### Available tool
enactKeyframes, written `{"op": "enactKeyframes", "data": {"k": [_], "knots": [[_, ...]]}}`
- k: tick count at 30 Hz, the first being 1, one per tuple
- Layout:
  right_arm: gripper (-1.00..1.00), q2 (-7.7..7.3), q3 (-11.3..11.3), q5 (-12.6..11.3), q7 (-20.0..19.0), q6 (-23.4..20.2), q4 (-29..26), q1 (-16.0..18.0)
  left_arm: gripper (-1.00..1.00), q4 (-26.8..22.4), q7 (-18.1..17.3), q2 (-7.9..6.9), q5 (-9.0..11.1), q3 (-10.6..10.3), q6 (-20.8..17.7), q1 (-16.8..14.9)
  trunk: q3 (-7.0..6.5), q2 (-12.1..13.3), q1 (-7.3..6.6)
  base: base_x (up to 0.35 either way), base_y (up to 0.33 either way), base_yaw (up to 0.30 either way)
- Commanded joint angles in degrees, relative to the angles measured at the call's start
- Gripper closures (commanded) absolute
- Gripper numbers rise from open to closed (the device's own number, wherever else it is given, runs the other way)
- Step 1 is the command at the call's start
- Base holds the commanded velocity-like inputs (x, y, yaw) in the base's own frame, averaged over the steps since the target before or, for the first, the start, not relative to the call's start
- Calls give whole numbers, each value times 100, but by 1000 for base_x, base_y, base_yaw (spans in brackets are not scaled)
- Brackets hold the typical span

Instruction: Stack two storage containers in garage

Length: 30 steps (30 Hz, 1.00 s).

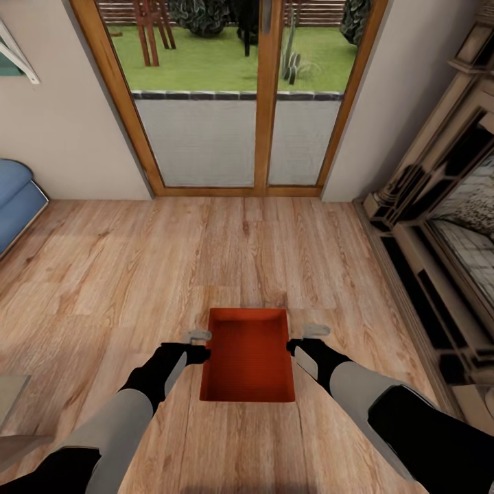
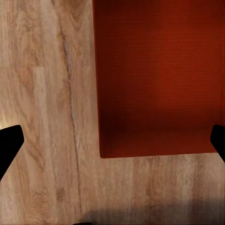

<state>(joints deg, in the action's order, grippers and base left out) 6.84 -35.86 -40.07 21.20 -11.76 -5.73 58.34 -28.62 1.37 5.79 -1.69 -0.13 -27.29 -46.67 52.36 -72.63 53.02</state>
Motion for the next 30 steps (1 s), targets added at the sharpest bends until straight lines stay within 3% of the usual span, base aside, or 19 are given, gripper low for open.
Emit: {"op": "enactKeyframes", "data": {"k": [1, 6, 11, 26, 30], "knots": [[-100, 0, -51, -28, 28, -23, -14, 2, -100, -16, 17, 7, -20, -3, -23, 0, 3, -2, 0, 0, 0, 0], [-100, 1, -52, -28, 26, -12, -15, 2, -100, -186, 41, 10, -32, -9, -21, 0, 3, -2, 0, 0, 0, 0], [-100, 1, -77, -5, 23, -11, -31, 2, -100, -466, 362, 42, -36, -5, -28, 0, 3, -2, 0, 0, 0, 0], [-100, -5, -97, 0, 11, -13, -42, 2, -100, -507, 834, 220, 35, 29, -99, 0, 3, -2, 0, 0, 0, 0], [-100, -1, -97, -1, 12, -18, -42, 2, -100, -509, 854, 241, 29, 28, -101, 0, 75, -163, 88, 0, 0, 0]]}}
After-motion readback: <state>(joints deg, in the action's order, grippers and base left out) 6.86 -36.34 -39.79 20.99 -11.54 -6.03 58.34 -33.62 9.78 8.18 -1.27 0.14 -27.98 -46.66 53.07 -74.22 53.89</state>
